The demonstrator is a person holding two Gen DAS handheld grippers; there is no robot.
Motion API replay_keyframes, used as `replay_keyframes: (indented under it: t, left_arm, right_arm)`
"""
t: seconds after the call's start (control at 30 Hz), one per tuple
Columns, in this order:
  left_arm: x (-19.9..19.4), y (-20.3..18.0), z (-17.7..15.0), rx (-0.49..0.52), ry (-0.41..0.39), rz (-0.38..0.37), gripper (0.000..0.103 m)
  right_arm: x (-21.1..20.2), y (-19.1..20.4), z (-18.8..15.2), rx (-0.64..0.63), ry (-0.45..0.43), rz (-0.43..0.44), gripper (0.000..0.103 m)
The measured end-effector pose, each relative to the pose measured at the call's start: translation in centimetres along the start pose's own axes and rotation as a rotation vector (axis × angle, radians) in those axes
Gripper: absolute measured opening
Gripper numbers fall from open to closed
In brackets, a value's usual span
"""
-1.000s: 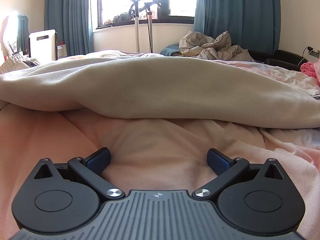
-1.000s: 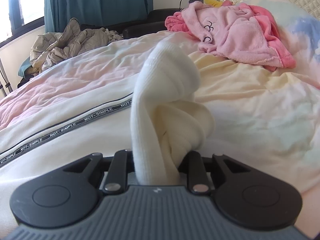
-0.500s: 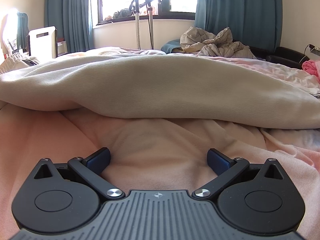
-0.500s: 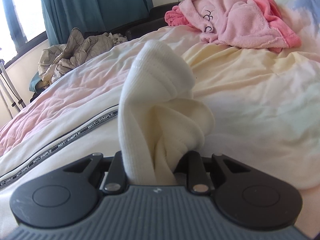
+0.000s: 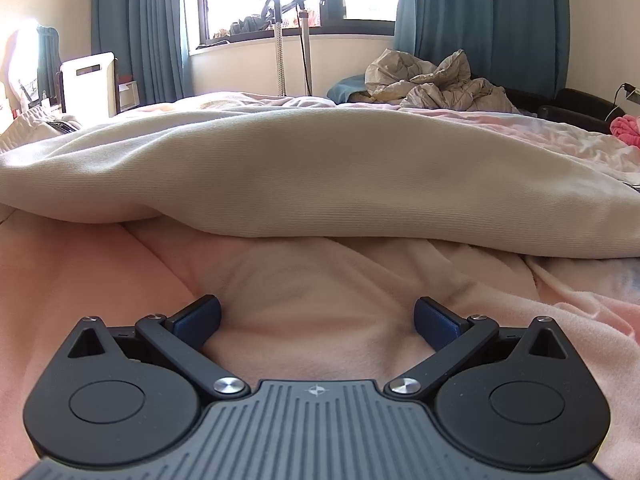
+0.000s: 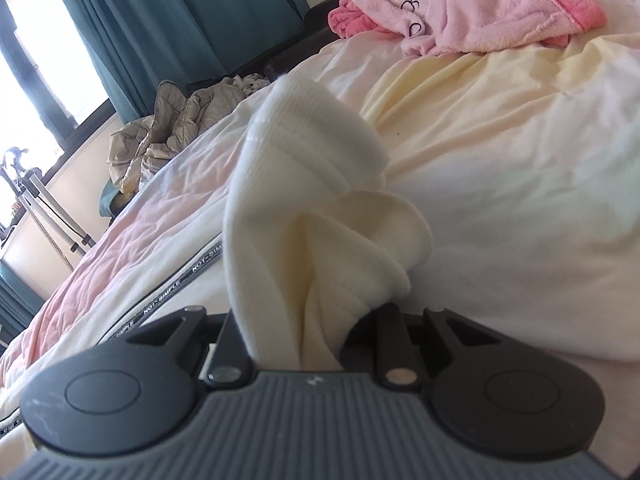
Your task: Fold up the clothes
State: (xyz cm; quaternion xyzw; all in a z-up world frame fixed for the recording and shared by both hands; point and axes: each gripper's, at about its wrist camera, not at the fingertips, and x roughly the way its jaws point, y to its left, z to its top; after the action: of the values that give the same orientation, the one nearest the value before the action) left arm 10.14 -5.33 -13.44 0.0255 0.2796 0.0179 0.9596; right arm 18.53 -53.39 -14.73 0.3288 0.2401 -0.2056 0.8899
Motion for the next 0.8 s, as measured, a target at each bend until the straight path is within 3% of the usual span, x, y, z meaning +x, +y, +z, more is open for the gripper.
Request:
replay_keyframes:
  t: [0.13, 0.5, 0.8]
  left_arm:
    - [-0.1, 0.0, 0.0, 0.002, 0.008, 0.001, 0.103]
    - [-0.7, 0.3, 4.4, -0.047, 0.150, 0.015, 0.103]
    - [-2.0, 0.8, 6.9, -0.120, 0.276, -0.100, 0.103]
  right_arm:
    - [0.2, -0.2, 0.2, 0.025, 0.001, 0.019, 0.022]
    - [0.3, 0.3, 0.2, 0.020, -0.019, 0.015, 0.022]
    - [0.4, 0.6, 0.1, -0.013, -0.028, -0.007, 0.022]
